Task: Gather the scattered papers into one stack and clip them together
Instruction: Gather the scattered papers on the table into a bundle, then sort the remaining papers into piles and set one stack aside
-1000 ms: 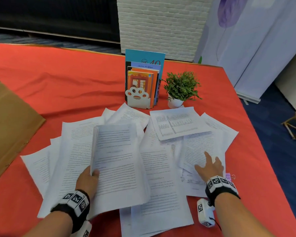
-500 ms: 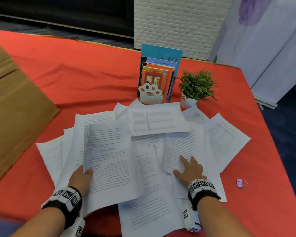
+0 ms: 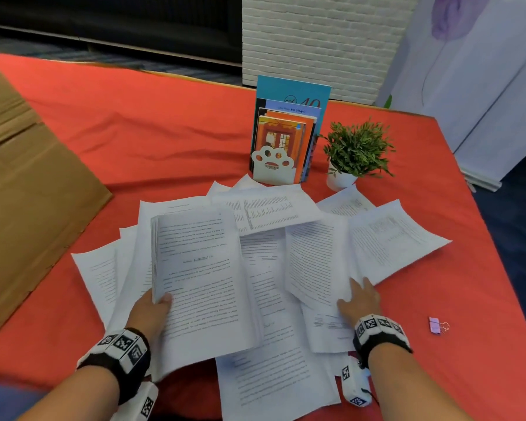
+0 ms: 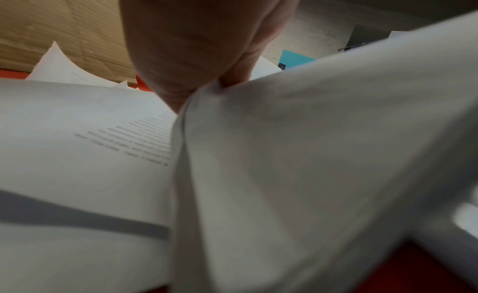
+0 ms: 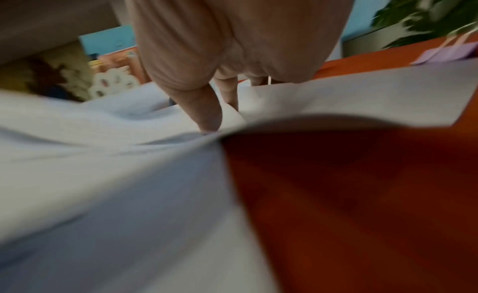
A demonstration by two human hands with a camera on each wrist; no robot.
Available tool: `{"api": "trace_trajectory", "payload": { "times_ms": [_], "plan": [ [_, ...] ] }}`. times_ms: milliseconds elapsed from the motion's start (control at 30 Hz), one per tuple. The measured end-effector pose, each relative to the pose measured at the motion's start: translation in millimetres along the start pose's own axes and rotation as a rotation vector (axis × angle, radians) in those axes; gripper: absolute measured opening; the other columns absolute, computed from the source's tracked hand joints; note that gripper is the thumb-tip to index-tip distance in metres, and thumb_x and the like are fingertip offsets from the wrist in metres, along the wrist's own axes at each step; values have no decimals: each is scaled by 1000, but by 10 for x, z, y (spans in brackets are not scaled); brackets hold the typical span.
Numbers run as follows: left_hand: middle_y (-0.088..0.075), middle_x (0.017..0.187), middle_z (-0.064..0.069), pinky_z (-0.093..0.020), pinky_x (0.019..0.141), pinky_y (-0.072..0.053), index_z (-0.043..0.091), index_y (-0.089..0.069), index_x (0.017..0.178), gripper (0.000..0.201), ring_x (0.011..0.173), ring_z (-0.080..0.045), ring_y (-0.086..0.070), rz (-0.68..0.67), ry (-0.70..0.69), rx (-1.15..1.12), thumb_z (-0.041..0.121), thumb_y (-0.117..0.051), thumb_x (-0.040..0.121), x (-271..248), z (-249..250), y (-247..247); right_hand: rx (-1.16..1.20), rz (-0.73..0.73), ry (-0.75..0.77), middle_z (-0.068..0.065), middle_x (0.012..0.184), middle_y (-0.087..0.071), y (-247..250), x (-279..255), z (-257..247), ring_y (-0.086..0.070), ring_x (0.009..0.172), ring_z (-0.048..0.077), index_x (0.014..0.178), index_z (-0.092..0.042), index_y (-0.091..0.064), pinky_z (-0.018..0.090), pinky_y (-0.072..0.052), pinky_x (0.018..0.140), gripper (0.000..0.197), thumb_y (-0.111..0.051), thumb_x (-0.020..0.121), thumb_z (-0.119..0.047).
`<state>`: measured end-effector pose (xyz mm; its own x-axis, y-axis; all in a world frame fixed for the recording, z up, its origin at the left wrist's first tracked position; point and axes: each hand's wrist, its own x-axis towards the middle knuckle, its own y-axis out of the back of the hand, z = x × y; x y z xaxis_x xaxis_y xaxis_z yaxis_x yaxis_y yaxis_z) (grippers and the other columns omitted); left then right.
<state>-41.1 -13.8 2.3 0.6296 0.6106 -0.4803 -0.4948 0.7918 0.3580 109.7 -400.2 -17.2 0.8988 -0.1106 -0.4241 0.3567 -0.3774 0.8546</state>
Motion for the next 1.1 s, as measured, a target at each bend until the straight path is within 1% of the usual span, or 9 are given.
{"api": "trace_trajectory", "payload": {
  "times_ms": [200,367,500,600,700,800,900,1000,1100],
  "plan": [
    [-60,125,-11,-49,106,-41,14,-50,131,38,114,-31,-57,-31,-49,-126,21,-51,94,-147,285,-110,-21,-45,196,9,161,-3,-239,-203,-342,-5,147,30,150,-15,-22,35,-14,119,70,-54,89,-27],
    [-57,125,-7,-37,104,-38,8,-45,135,42,112,-24,-53,-77,-115,-216,17,-51,95,-348,560,-297,-136,-46,276,-5,150,-33,-115,-375,-474,-26,134,28,136,-37,-42,44,-26,108,57,-55,80,-33],
    [-58,117,-5,-35,97,-40,9,-48,132,38,106,-23,-54,-76,-182,-288,19,-51,95,-542,879,-411,-104,91,226,-9,153,-22,209,-467,-476,-25,133,25,136,-50,-36,43,-24,107,57,-53,82,-50],
    [-60,116,-5,-37,97,-42,12,-51,129,36,107,-25,-56,-57,-229,-276,21,-51,94,-598,1054,-509,203,85,263,-8,145,-32,521,-601,-498,-29,133,22,136,-41,-42,40,-23,110,48,-47,90,-51],
    [-59,124,-6,-41,102,-42,14,-50,130,38,111,-27,-56,-49,-251,-251,24,-50,94,-638,1146,-722,914,-279,296,-22,118,-53,710,-845,-570,-49,114,5,134,-28,-48,30,-30,105,48,-34,96,-52],
    [-57,122,-4,-38,100,-41,14,-47,132,38,107,-24,-53,-69,-239,-250,22,-48,95,-749,1180,-1013,1367,-444,242,-2,122,-67,640,-920,-542,-62,115,21,130,-27,-52,42,-47,101,46,-46,90,-49],
    [-56,123,-4,-36,100,-40,16,-45,134,39,110,-24,-53,-116,-231,-267,22,-47,95,-915,1180,-1291,1613,-347,184,8,124,-67,526,-955,-501,-64,110,29,130,-23,-51,44,-57,82,37,-56,94,-16],
    [-57,126,-2,-43,101,-44,25,-40,135,41,112,-24,-56,-242,-202,-291,30,-45,95,-1042,1190,-1516,1628,-320,126,10,122,-67,429,-901,-386,-64,109,31,127,-17,-55,41,-59,75,34,-54,94,-9],
    [-56,129,3,-40,96,-48,31,-32,139,49,113,-19,-57,-501,-156,-293,45,-43,94,-1145,1220,-1663,1473,-107,-2,7,101,-73,459,-783,-195,-69,88,26,118,-10,-61,37,-58,68,26,-51,94,-5]
  ]
}}
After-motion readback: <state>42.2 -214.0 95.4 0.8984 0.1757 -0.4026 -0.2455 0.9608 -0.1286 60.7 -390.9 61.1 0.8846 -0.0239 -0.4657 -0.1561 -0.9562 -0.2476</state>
